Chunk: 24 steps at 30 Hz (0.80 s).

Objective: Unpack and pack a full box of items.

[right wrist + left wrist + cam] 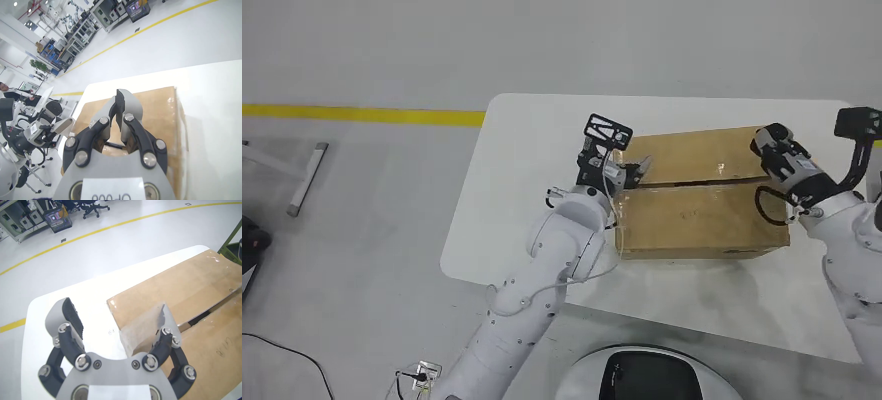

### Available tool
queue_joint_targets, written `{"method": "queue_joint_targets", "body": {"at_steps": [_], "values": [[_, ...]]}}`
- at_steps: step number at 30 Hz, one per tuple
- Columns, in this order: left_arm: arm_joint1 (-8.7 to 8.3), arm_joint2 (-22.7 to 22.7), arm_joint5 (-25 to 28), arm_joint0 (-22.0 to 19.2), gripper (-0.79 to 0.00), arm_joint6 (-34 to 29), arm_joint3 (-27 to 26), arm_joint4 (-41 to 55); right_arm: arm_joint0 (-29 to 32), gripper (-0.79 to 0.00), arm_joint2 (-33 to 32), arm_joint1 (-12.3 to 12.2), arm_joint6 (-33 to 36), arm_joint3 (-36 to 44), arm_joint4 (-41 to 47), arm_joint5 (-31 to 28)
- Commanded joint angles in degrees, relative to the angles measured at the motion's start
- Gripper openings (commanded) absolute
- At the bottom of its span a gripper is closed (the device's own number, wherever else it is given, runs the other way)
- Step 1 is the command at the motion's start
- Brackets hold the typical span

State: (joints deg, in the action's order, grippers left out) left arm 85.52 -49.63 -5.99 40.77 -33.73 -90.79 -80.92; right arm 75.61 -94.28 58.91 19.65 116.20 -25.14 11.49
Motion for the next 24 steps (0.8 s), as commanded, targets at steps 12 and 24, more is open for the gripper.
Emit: {"method": "queue_joint_targets", "body": {"at_steps": [12, 24], "values": [[4.09, 8.3, -0.9, -6.2, 0.000, -0.1, 8.0, -1.5, 7.5, -0.785, -11.7, 0.1, 0.1, -1.0, 5.5, -3.0], [8.08, 12.6, -3.2, -9.5, 0.000, 1.3, 13.9, -1.1, 10.9, -0.785, -16.9, 0.3, 0.3, -2.9, 8.7, -6.5]]}}
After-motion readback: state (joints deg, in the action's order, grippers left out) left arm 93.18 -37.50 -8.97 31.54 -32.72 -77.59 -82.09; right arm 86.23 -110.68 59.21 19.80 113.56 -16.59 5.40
